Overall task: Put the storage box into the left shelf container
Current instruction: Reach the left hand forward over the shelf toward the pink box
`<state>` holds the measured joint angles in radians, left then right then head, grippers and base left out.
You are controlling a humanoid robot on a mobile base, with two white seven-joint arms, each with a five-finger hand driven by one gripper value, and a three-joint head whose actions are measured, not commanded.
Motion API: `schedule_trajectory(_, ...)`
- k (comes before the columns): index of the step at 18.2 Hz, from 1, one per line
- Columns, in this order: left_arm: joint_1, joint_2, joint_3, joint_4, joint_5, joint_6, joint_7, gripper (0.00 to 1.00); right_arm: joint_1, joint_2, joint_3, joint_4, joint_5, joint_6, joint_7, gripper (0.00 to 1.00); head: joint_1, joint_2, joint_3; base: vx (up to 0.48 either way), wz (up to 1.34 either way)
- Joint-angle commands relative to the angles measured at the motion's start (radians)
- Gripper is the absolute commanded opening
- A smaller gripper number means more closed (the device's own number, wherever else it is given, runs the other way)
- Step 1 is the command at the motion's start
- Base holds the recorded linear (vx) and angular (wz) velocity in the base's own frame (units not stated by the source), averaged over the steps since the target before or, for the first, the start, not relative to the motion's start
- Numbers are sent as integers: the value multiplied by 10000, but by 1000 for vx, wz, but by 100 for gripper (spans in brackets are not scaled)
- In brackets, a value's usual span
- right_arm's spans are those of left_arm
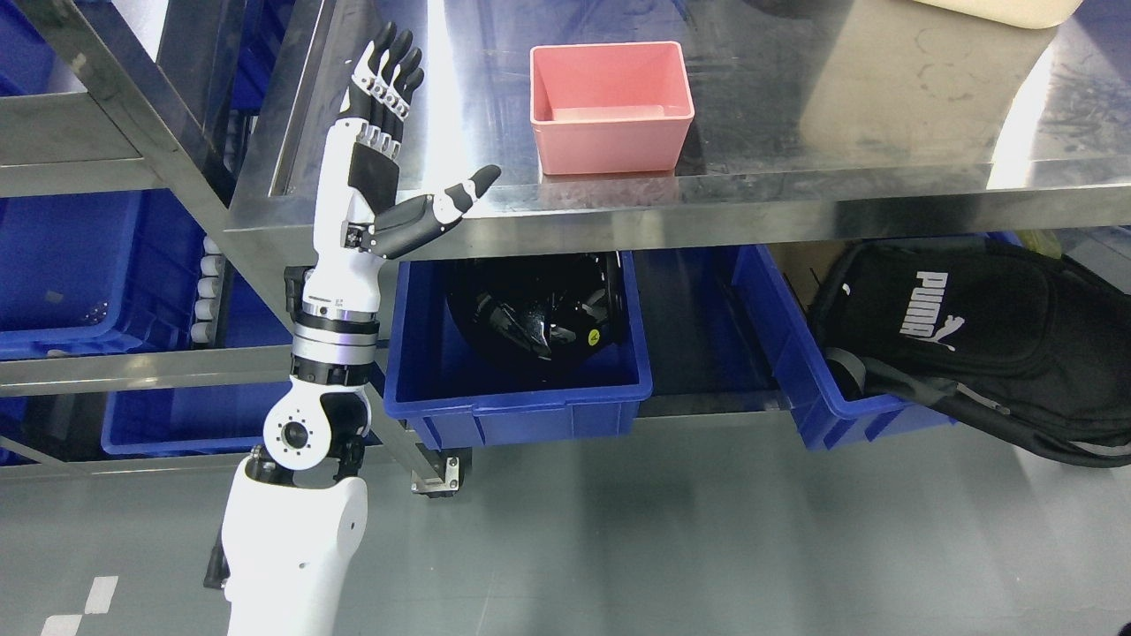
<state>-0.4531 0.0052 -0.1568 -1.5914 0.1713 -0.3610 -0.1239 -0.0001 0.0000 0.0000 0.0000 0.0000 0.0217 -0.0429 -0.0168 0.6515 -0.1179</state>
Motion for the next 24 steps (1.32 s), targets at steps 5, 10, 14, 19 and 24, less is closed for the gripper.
schedule_trajectory(5,-986,123,1059,143,-11,631,-628,100,93,-175,-46,-175,15,-2,-1,100,0,0,0,0,0)
schedule_trajectory(10,-3181,2044,1768,1171,-87,1862,-3942,100,93,-175,-46,-175,15,-2,-1,100,0,0,0,0,0)
schedule_trajectory(14,-4470,3475,332,1586,-240,1877,-4344,100,93,-175,-46,-175,15,-2,-1,100,0,0,0,0,0)
schedule_trajectory(19,-5577,3937,-2231,1663,-1201,2670,-6286,100,93,-175,-46,-175,15,-2,-1,100,0,0,0,0,4)
schedule_trajectory(24,-6282,2575,-2635,2812,-3106,3579,-9116,99,93,-175,-46,-175,15,-2,-1,100,0,0,0,0,0)
